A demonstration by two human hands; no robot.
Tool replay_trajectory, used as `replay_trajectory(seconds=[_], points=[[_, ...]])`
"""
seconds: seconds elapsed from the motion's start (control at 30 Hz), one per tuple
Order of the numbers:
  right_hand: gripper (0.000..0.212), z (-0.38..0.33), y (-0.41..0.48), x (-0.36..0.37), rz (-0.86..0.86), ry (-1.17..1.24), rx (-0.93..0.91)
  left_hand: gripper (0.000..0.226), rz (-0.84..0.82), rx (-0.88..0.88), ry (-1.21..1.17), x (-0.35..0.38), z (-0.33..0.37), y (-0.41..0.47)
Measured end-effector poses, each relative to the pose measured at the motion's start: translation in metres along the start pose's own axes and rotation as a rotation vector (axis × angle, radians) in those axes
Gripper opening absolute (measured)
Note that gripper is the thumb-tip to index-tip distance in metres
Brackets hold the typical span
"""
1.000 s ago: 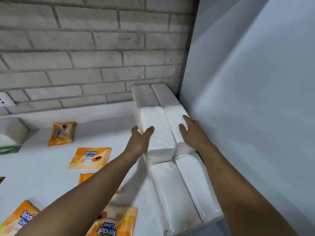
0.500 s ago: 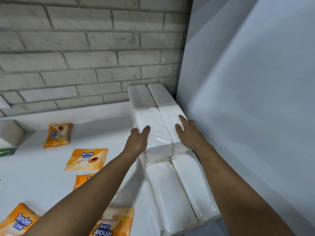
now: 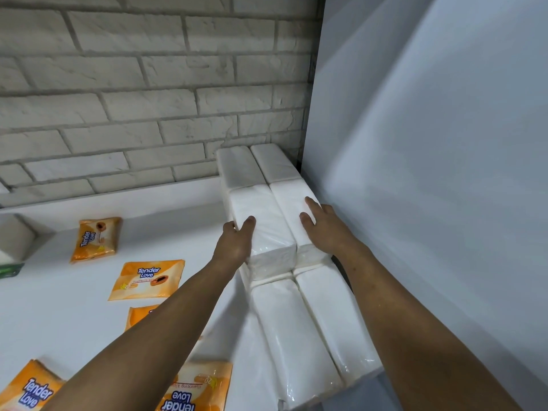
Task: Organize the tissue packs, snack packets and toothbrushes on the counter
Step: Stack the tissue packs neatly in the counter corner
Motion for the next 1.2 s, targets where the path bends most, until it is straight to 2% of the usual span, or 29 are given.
replay_trajectory(seconds=[0.13,0.3,0.47,0.6,0.77,1.0,1.2], points=[[0.060,-0.002,-0.003,-0.002,-0.006,0.001,-0.003,0.068,-0.017,0.001,-0.024,0.000,0.001,-0.002],[0.061,-0.002,-0.007,-0.009,0.006,0.026,0.001,0.108,-0.056,-0.025,-0.081,-0.002,-0.007,0.000],[0.056,-0.009,-0.026,-0.025,0.172,0.024,-0.005,0.118,-0.070,-0.027,-0.148,-0.010,-0.015,-0.010],[0.048,-0.028,-0.046,-0.032,0.267,0.164,-0.097,0.110,-0.005,0.040,-0.064,-0.033,-0.005,-0.030],[0.043,-0.065,-0.073,-0.027,0.269,0.260,-0.216,0.078,0.103,0.116,-0.023,-0.073,-0.008,-0.046],[0.039,-0.122,-0.107,0.002,0.173,0.296,-0.351,0.066,0.263,0.133,0.061,-0.143,-0.019,-0.089],[0.039,-0.190,-0.137,0.049,0.080,0.286,-0.456,0.069,0.344,0.110,0.101,-0.225,-0.051,-0.109]])
Point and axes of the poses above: each hand's wrist, its own y-axis towards the middle knuckle, its own x-axis out of the palm, z = x × y, the point moved 8 cm from there along y, towards the middle knuckle, and after that the axes turned 14 degrees about x, right-handed, at the moved point
